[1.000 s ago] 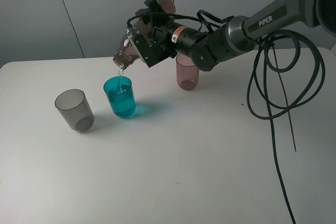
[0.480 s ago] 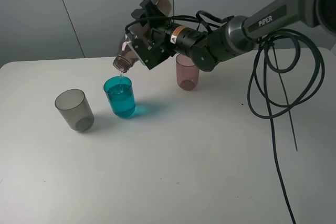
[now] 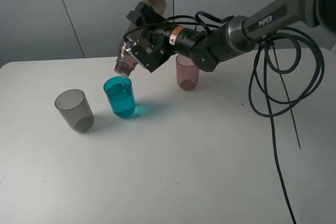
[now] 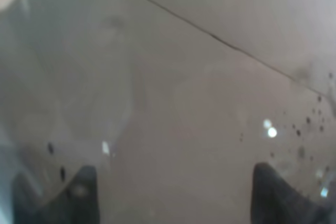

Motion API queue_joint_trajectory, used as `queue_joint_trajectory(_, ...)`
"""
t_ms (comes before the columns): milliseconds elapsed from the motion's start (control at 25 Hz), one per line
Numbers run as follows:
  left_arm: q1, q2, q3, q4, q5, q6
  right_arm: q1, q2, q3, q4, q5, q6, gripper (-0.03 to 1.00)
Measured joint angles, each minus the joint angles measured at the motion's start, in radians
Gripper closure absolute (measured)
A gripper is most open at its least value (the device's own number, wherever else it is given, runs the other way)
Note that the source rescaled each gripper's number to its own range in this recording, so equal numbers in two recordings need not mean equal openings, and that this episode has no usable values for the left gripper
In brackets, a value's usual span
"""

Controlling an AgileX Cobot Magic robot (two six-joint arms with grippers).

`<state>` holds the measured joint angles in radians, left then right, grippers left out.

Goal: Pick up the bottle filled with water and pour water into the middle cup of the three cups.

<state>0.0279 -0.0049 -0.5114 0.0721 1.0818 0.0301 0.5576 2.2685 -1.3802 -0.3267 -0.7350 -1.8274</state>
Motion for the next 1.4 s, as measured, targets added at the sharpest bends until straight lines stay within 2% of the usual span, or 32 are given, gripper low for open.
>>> queue_joint_trajectory(680,0.0,0.0,0.0,0.0,0.0,0.002,0.019,0.0,0.0,-0.004,-0.009,0.01,0.93)
queue_joint_trajectory(880,0.0,0.0,0.0,0.0,0.0,0.004,0.019,0.0,0.0,0.001,0.014,0.108,0.93)
queue_joint_trajectory(1080,0.0,0.0,0.0,0.0,0.0,0.004,0.019,-0.024,0.0,0.023,0.095,0.332,0.93)
queue_joint_trajectory(1240,0.0,0.0,0.0,0.0,0.0,0.004,0.019,-0.057,0.0,0.025,0.14,0.636,0.93)
queue_joint_trajectory(1400,0.0,0.0,0.0,0.0,0.0,0.004,0.019,-0.115,0.0,0.023,0.264,0.934,0.93)
